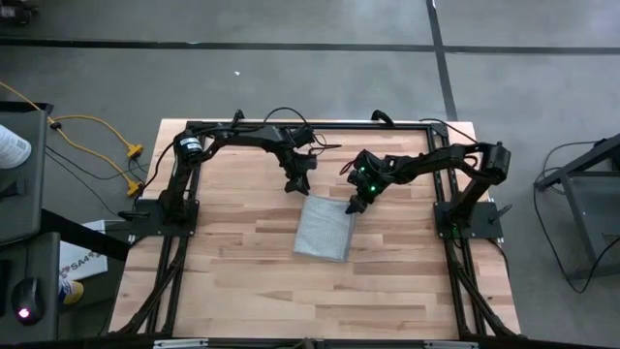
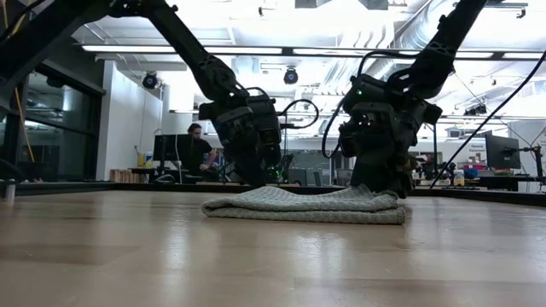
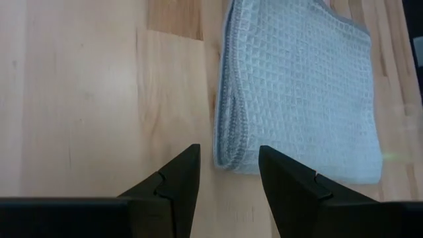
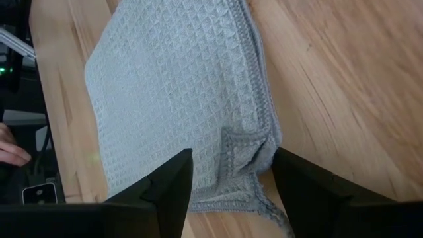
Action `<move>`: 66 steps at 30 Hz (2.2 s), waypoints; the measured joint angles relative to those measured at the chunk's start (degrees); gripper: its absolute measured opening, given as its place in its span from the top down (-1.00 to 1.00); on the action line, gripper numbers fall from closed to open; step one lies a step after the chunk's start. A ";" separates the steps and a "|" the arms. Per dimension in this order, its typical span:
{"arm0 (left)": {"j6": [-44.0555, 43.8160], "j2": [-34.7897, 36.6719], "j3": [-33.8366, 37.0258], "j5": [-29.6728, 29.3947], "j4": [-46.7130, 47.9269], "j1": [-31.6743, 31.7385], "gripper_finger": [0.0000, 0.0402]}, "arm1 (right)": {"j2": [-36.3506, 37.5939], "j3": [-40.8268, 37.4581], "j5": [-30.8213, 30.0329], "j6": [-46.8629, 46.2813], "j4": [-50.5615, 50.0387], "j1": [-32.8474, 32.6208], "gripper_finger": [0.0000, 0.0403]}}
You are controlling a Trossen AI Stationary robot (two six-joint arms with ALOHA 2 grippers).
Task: Fold microfiber towels
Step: Fold the gray towel on the table
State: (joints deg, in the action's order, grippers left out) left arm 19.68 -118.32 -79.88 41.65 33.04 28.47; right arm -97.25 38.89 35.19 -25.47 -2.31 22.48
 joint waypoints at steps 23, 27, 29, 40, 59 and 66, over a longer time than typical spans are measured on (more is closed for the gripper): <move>-8.51 -3.89 -2.23 4.12 3.02 -0.89 0.22 | -0.04 -0.07 1.41 0.00 0.85 -0.02 0.00; -7.80 -3.87 -2.69 3.85 2.67 -2.40 0.22 | -0.04 -0.07 1.43 0.00 0.85 -0.02 0.00; -7.31 -3.87 -2.69 3.55 2.73 -2.94 0.22 | -0.04 -0.07 1.43 0.00 0.85 -0.02 0.00; -6.39 -3.83 -2.69 1.66 2.71 -3.39 0.22 | -0.07 -0.07 2.65 -2.16 0.18 -0.13 0.07; -6.43 -3.69 -2.71 1.07 3.04 -3.37 0.22 | -0.11 -0.07 0.74 -1.16 -0.81 -1.05 0.94; -6.85 -3.67 -2.73 1.05 3.17 -3.37 0.38 | -0.11 -0.07 0.21 0.20 -0.55 -1.25 0.97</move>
State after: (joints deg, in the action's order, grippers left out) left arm 12.84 -122.00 -82.61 42.70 36.21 25.10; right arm -97.36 38.83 35.40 -25.28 -2.86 21.23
